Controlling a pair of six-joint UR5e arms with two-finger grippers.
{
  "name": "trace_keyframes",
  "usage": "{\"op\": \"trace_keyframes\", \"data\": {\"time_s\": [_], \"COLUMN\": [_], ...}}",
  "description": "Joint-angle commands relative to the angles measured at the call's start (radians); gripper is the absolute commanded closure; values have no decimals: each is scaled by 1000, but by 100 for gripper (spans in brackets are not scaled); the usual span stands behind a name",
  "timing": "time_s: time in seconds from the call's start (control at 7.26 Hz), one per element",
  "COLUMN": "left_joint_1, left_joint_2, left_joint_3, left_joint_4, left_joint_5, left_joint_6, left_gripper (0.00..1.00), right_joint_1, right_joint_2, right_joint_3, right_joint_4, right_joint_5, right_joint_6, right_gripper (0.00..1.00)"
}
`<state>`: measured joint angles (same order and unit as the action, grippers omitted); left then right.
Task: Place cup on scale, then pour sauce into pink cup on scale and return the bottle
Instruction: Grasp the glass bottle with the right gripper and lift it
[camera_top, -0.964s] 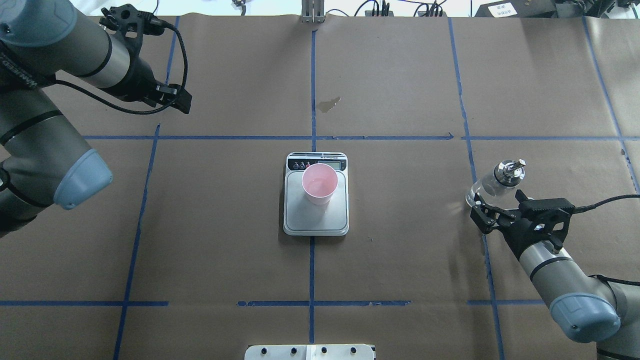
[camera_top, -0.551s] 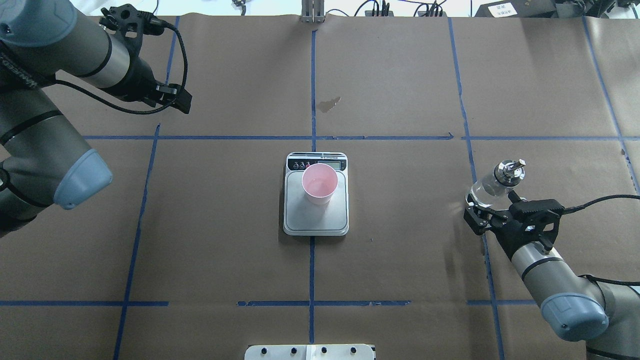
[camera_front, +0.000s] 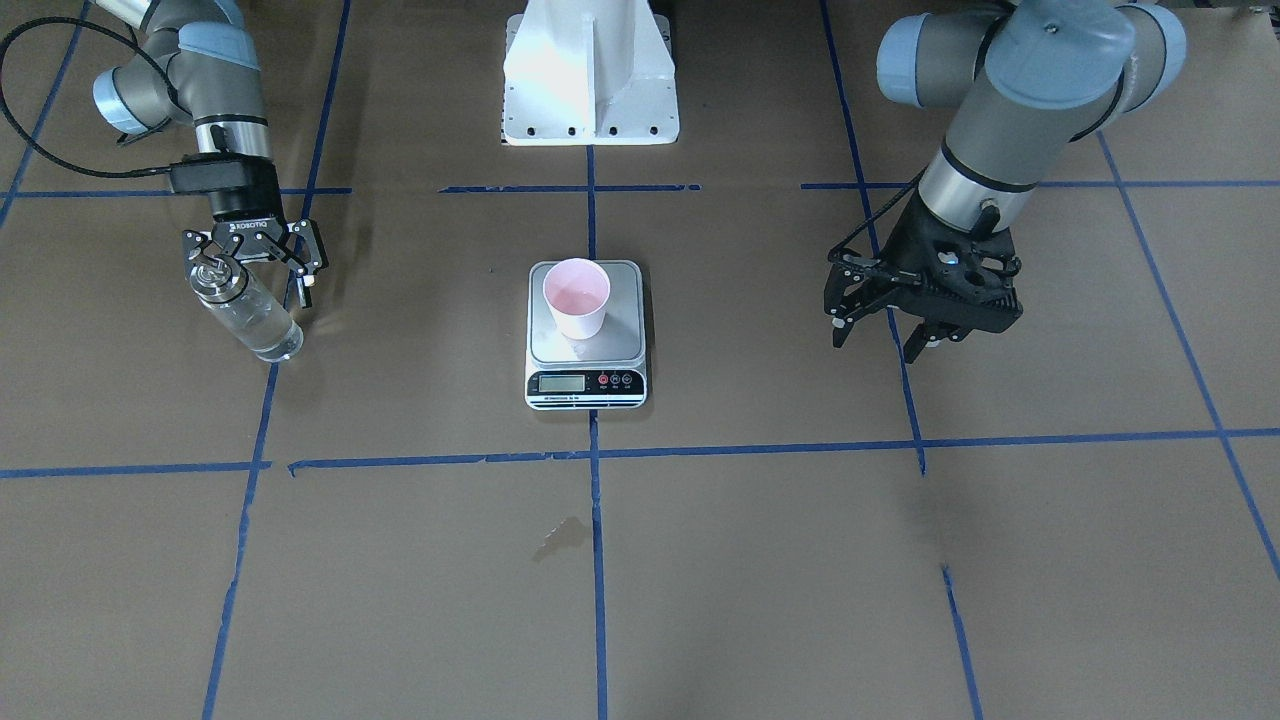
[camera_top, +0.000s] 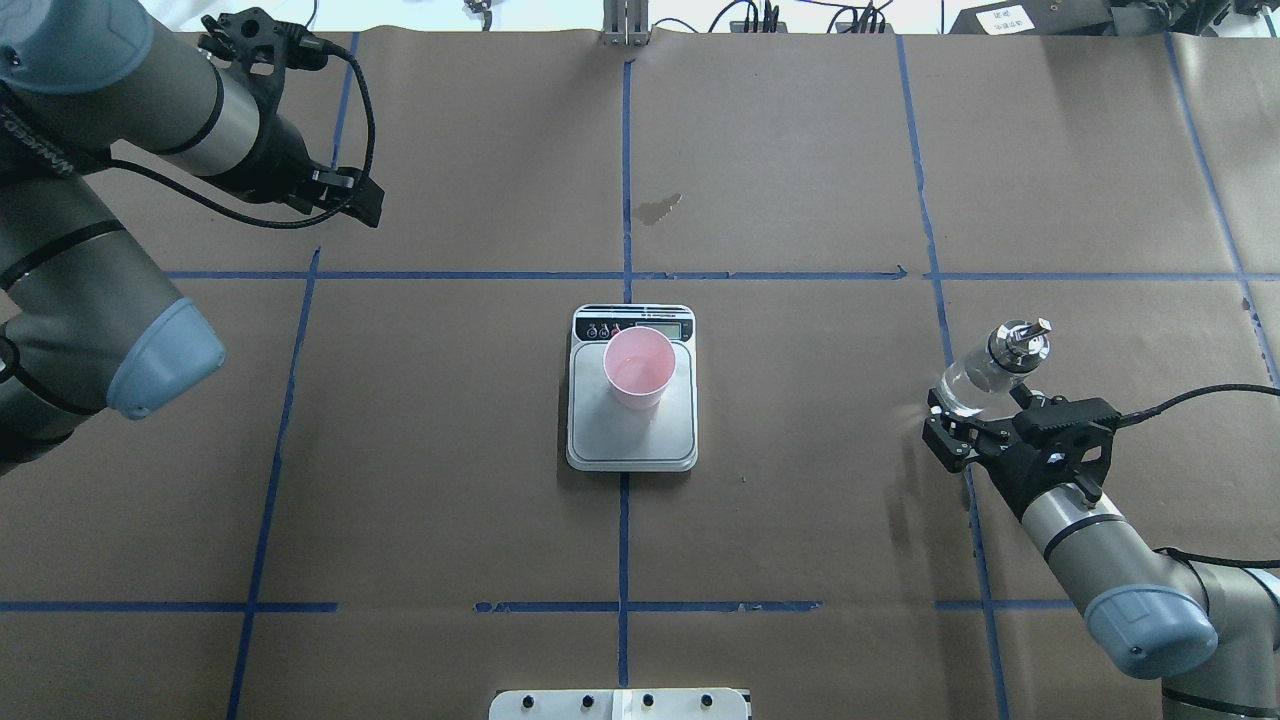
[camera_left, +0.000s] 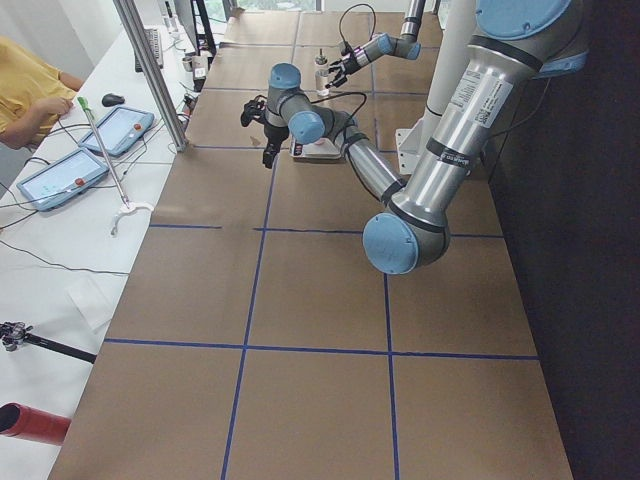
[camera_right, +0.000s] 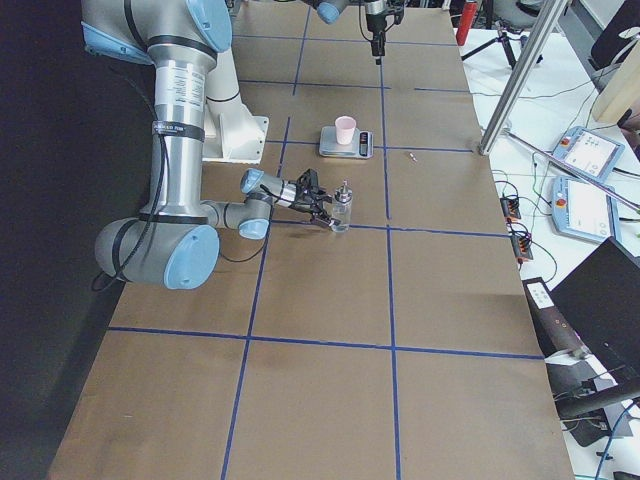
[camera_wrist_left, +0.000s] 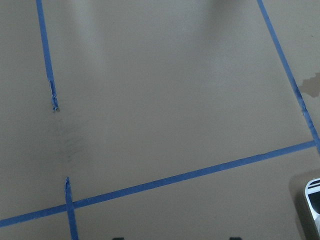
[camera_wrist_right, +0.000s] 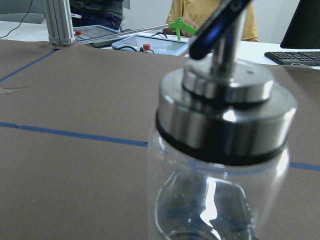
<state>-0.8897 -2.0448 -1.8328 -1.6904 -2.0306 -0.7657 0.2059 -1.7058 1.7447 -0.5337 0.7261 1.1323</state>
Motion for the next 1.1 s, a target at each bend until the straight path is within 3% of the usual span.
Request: {"op": "trace_keyframes", "data": {"time_s": [0.0,0.69,0.83,0.96], "left_joint_1": [0,-1,-2,-2], "left_joint_2": [0,0,11,14], "left_joint_3": [-2,-9,-11,-17], "left_joint_4": [0,0,0,0], "left_joint_5": [1,1,3,3], "left_joint_6": [-4,-6,-6,-6], "left_gripper": [24,23,23,23], "right_joint_1": [24,66,67,67], "right_joint_2": [3,29,53,63], "right_joint_3": [-1,-7,-29,-37], "right_joint_4": [6,8,9,11], "right_joint_5": [1,3,3,4], "right_joint_6": [-20,-45,-49,-49], "right_gripper": [0,0,8,44]}}
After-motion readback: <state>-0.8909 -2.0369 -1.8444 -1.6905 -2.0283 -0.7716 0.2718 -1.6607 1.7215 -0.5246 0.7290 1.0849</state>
